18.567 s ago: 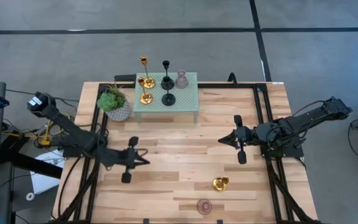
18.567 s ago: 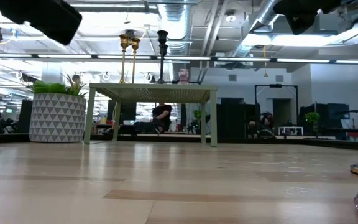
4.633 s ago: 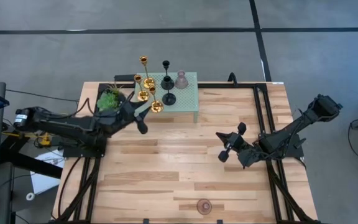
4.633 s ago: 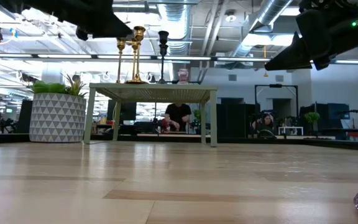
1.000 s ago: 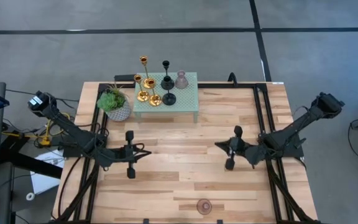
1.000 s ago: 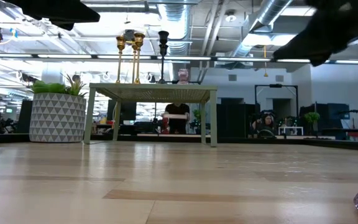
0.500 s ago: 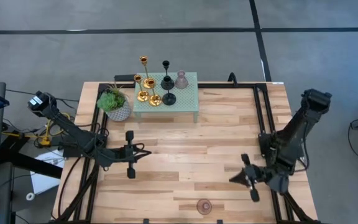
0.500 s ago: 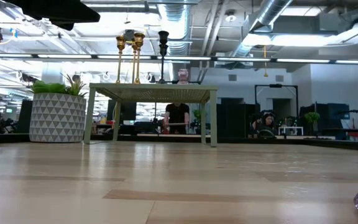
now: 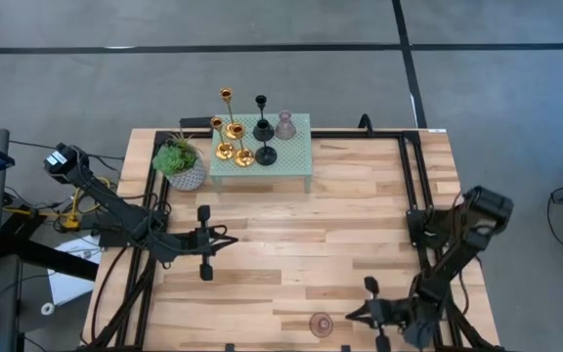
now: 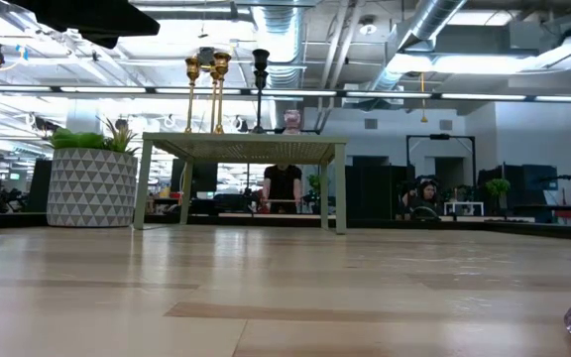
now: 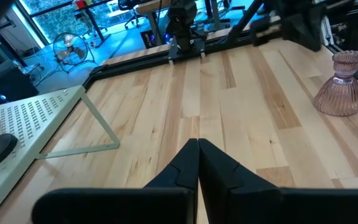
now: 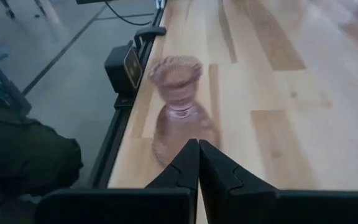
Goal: Pick & Place candle stick holders
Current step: Put the pink glass candle holder on the shelf
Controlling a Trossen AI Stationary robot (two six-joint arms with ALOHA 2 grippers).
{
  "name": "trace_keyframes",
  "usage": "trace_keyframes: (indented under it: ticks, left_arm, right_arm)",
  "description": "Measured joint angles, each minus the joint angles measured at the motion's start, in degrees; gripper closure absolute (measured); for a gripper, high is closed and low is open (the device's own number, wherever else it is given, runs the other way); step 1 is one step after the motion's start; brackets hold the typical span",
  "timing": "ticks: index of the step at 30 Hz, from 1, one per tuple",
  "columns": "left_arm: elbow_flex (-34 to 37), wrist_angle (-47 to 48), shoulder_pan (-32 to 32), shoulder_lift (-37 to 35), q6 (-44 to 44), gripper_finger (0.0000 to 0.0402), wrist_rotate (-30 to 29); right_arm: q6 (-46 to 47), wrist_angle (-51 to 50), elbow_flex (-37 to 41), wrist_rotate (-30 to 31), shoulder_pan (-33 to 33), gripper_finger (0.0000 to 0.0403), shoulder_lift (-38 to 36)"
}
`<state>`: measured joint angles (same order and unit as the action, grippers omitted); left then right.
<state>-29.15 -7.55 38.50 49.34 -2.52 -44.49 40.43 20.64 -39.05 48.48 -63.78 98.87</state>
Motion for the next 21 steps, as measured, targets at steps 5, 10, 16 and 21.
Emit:
trace_keyframes:
  ticks: [5,10,16,21]
  left_arm:
    - [0.0,0.0,0.0,0.0,0.0,0.0394,-0.02]
    - [0.0,-0.01,0.0,0.0,0.57,0.0396,-0.01]
    - [0.0,0.0,0.0,0.0,1.95,0.0393,0.0]
    - [0.0,0.0,0.02,0.0,1.95,0.0396,0.0]
  right_arm:
    - [6.41,-0.04,-5.5,0.99,0.5,0.0403,7.71]
    - [11.67,0.0,-8.45,-1.18,1.81,0.0402,10.55]
    - [12.81,0.05,-8.98,-3.61,3.25,0.0357,9.01]
    - [10.48,-0.21,-9.11,-5.17,4.31,0.0281,8.74]
